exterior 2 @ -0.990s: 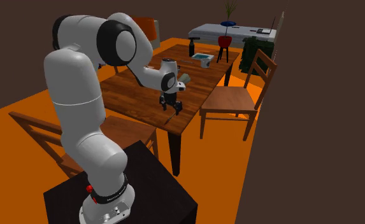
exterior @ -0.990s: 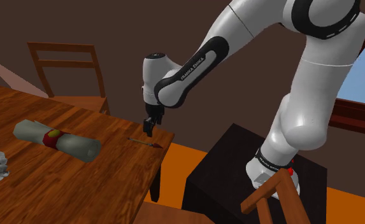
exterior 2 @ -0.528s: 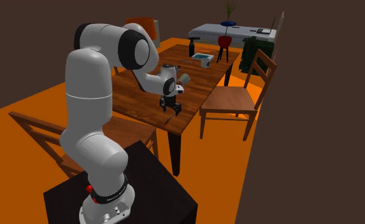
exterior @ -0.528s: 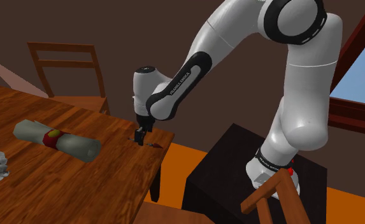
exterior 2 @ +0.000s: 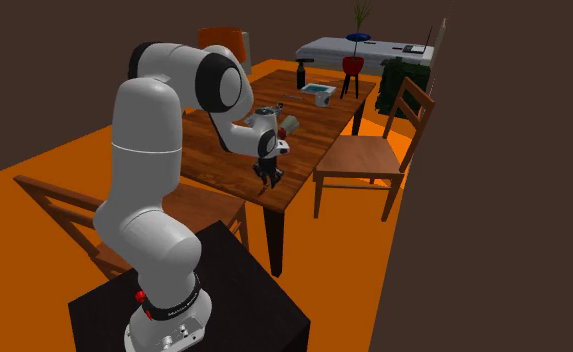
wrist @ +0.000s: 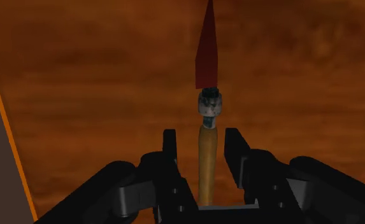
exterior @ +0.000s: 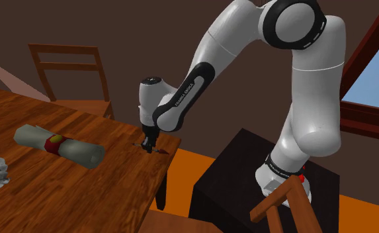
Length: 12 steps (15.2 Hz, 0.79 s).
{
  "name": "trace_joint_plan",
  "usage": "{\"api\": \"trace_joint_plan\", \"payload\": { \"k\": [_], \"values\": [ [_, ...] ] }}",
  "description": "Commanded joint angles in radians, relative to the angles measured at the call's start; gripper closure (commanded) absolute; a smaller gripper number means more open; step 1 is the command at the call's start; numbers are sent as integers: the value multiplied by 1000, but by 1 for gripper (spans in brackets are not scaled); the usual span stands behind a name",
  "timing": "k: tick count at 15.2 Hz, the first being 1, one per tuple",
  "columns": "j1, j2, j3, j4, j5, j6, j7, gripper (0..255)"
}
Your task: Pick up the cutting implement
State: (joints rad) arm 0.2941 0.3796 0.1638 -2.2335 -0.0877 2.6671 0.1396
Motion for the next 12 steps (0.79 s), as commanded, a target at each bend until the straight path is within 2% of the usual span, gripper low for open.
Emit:
{"api": "trace_joint_plan", "payload": {
  "k": [1,8,12],
  "values": [
    [2,3,3,-1,0,2,0,255],
    [4,5,3,-1,0,3,1,255],
    [-4,-43,13,-4,15,-41,-9,255]
  ]
}}
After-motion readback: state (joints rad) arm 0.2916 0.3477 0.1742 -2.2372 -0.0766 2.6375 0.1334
